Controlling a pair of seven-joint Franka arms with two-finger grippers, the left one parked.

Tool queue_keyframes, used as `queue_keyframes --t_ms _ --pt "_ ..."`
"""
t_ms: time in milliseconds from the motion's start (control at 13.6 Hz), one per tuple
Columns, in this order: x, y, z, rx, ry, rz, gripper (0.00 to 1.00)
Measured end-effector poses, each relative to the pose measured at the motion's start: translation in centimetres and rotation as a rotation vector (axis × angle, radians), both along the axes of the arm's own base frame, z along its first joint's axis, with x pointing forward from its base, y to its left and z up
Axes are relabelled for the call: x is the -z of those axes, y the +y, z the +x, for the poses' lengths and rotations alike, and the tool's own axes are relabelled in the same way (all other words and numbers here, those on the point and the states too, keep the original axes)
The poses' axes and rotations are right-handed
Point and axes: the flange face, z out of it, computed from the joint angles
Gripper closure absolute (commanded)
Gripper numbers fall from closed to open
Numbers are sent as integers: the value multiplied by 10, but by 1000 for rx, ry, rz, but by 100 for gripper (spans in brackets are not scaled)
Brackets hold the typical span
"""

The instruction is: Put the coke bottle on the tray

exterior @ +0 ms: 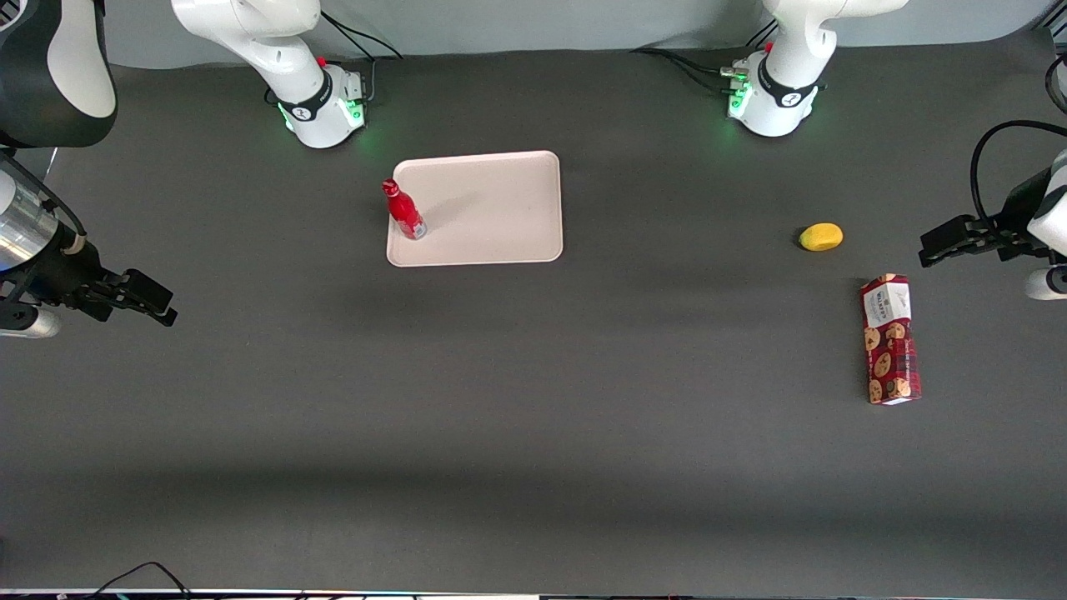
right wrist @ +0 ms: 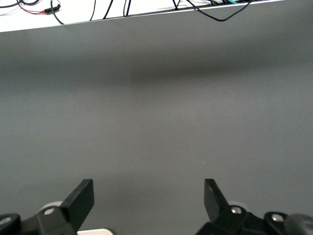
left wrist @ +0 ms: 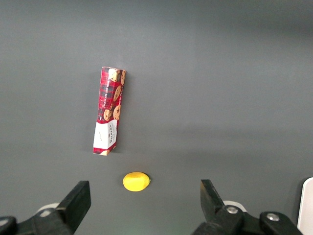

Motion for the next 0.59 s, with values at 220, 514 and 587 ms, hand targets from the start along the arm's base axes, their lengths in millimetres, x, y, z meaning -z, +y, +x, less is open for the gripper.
queue_keyframes --t_ms 220,514,587 --pt "-4 0 -13 -17 83 -3 0" --pt "-22 0 -38 -51 96 -7 0" --pt "-25 1 -45 -53 94 -7 0"
